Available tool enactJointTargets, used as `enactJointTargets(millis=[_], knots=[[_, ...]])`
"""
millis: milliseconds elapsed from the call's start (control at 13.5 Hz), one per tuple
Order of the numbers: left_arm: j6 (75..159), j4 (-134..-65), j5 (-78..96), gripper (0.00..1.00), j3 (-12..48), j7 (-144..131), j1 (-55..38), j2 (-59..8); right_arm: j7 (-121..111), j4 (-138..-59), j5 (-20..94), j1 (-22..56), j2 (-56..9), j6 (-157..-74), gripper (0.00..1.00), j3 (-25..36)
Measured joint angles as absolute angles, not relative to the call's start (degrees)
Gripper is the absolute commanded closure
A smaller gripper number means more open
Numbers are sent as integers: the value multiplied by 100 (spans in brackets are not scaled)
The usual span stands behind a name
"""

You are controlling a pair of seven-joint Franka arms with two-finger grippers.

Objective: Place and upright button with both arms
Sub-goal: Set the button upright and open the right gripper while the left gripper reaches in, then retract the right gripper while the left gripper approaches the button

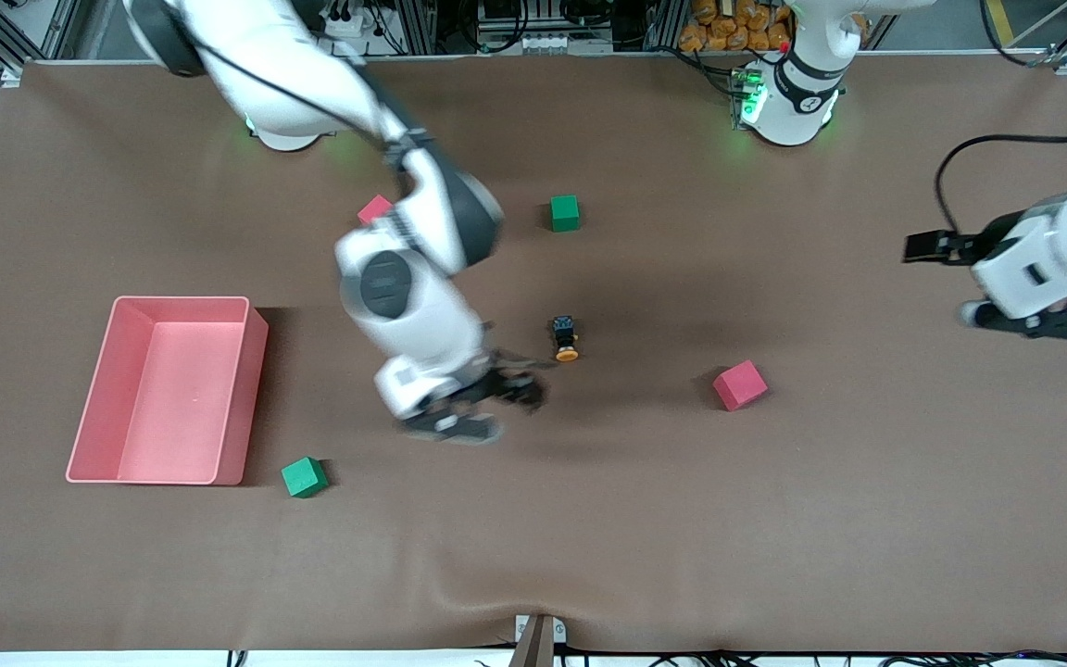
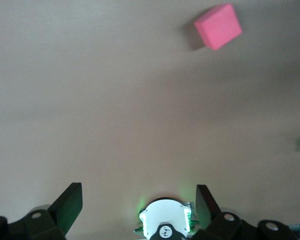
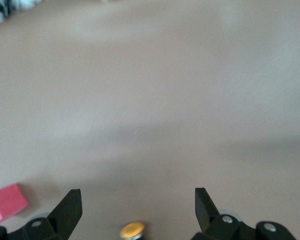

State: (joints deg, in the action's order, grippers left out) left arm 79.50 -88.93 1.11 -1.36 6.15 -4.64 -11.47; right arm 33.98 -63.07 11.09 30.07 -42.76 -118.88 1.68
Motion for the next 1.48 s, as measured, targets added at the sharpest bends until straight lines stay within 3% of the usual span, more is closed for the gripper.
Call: enactJointTargets(millis=[296, 813, 1035, 1257, 1478], knots=[[7962, -8856, 905, 0, -99, -2, -788, -1525, 1926, -6228, 1109, 1606, -3344, -9891, 0, 141], [8468, -8225, 1455, 0, -78, -1160, -1769, -2551, 1125, -6230, 698, 101, -2004, -8208, 0, 113], [8994, -8066, 1602, 0, -65, -1656, -2180, -3029, 1187, -6662, 70, 75, -1246, -8017, 0, -94], [9798, -8016, 1885, 0, -57, -2232, -2656, -3525, 1174, -7876, 7, 9, -316, -8471, 0, -30], [10413, -7988, 2100, 0, -55, -2608, -3018, -3971, 1172, -8352, 6, 10, -2, -8406, 0, -22]])
